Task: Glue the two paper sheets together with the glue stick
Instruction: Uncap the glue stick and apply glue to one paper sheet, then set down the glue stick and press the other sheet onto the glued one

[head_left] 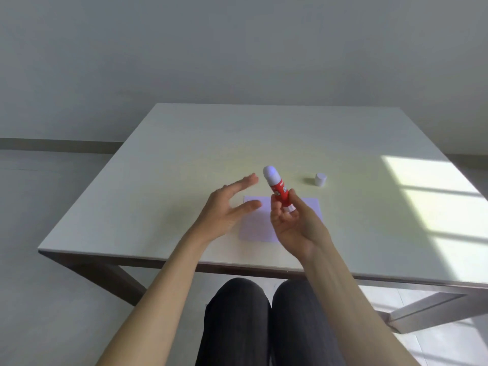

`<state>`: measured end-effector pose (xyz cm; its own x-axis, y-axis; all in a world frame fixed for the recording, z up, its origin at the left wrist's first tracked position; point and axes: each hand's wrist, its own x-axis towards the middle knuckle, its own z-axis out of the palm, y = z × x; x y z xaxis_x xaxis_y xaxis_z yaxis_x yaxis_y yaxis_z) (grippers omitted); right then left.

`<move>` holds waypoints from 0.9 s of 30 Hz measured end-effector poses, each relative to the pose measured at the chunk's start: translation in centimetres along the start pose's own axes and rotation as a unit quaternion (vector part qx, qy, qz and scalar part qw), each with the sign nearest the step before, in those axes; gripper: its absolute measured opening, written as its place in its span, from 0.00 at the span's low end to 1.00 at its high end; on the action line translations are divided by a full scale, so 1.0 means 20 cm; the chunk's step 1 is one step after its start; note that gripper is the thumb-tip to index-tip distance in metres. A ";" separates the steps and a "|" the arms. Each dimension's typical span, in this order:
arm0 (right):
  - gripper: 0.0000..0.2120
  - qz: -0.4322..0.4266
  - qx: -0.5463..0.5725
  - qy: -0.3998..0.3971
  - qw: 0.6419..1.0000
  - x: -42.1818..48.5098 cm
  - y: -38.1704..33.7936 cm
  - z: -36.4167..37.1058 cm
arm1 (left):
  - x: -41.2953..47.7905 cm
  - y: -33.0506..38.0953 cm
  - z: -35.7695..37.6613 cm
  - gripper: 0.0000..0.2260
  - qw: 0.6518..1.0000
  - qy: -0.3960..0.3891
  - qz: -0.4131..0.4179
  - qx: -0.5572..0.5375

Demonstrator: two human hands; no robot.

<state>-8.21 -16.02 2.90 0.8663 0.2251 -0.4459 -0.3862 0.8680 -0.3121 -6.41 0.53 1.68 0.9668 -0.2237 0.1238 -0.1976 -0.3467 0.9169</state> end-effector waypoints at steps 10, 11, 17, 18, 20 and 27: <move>0.15 -0.165 -0.524 -0.013 0.836 -0.09 0.19 -0.02 | 0.21 0.18 -0.12 0.08 0.965 0.236 0.034 0.107; 0.15 -0.204 -0.588 -0.016 0.782 -0.09 0.21 -0.04 | 0.25 0.16 -0.15 0.09 0.960 0.246 0.013 0.134; 0.23 -0.358 -0.841 0.003 0.406 -0.08 0.27 -0.16 | 0.36 -0.06 -0.15 0.09 0.951 0.256 -0.070 0.157; 0.23 -0.382 -0.851 0.012 0.361 -0.07 0.27 -0.18 | 0.36 -0.09 -0.14 0.09 0.949 0.261 -0.077 0.160; 0.25 -0.425 -0.855 0.030 0.296 -0.07 0.25 -0.21 | 0.36 -0.13 -0.13 0.08 0.944 0.273 -0.083 0.165; 0.31 -0.452 -0.863 0.025 0.225 -0.08 0.27 -0.26 | 0.36 -0.19 -0.11 0.07 0.949 0.259 -0.079 0.160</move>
<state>-13.25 -13.94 -2.45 0.8495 0.2591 0.4596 0.3553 -0.9249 -0.1353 1.67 2.32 -0.14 0.9223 0.3033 0.2395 -0.0016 -0.6168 0.7871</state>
